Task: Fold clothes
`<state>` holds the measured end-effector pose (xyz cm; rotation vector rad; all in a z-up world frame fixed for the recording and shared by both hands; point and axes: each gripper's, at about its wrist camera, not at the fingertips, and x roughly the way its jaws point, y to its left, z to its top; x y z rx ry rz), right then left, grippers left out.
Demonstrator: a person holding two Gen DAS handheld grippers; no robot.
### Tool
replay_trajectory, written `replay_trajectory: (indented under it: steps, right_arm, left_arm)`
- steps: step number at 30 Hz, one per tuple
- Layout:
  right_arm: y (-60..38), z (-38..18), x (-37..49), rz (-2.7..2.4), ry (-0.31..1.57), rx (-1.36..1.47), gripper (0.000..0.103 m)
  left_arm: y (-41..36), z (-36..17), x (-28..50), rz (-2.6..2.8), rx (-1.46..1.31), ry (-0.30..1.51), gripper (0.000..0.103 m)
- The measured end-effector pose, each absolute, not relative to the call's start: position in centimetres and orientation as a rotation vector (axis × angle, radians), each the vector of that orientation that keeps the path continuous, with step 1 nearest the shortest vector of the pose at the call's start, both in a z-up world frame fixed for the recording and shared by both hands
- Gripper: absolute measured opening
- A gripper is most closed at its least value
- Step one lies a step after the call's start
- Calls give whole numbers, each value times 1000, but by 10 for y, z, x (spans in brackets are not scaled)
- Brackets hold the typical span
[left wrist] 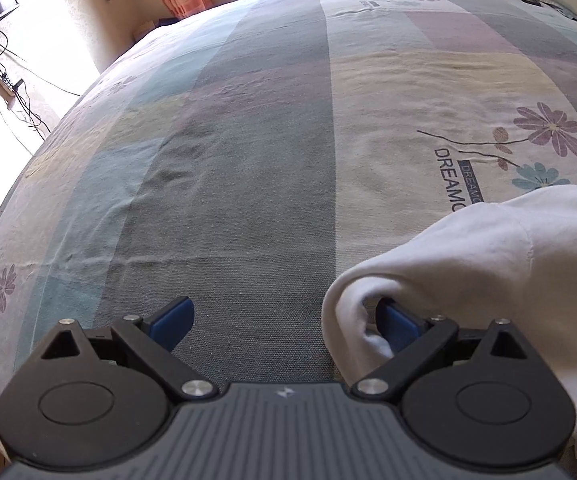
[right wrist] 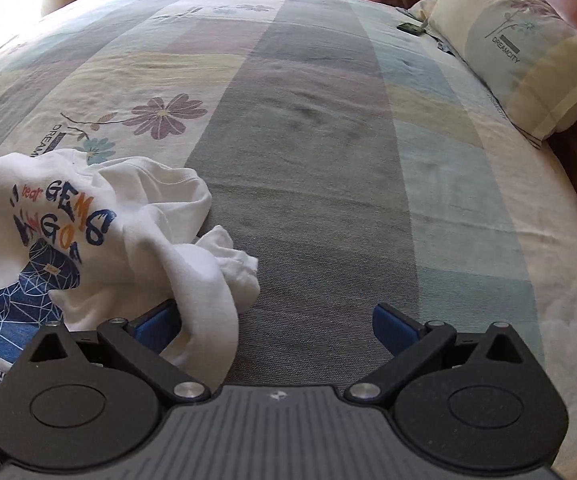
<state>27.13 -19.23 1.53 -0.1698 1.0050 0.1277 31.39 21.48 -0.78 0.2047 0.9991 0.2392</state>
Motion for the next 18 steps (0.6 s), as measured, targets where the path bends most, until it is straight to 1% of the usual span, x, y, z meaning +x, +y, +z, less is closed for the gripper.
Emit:
replay_trajectory:
  steps: [3,8,13,16,18]
  right_arm:
    - [-173,5,280,143,1010,-231,103]
    - [-184,1,307,91,1023,-253,103]
    - [-195,-4,334,38,1036,-274,103]
    - [-207,7,345,-18,973,-281,103]
    - [-215,15,352,-57,925,-286,103]
  left_arm:
    - [214,-10,316,234,211,997,98]
    - [216,-4,321,263,215,959,98]
    - [215,-3,337,247,197,966,96]
    - [209,0,344,271,223,947,91]
    - [206,5,349,293,244,922,91]
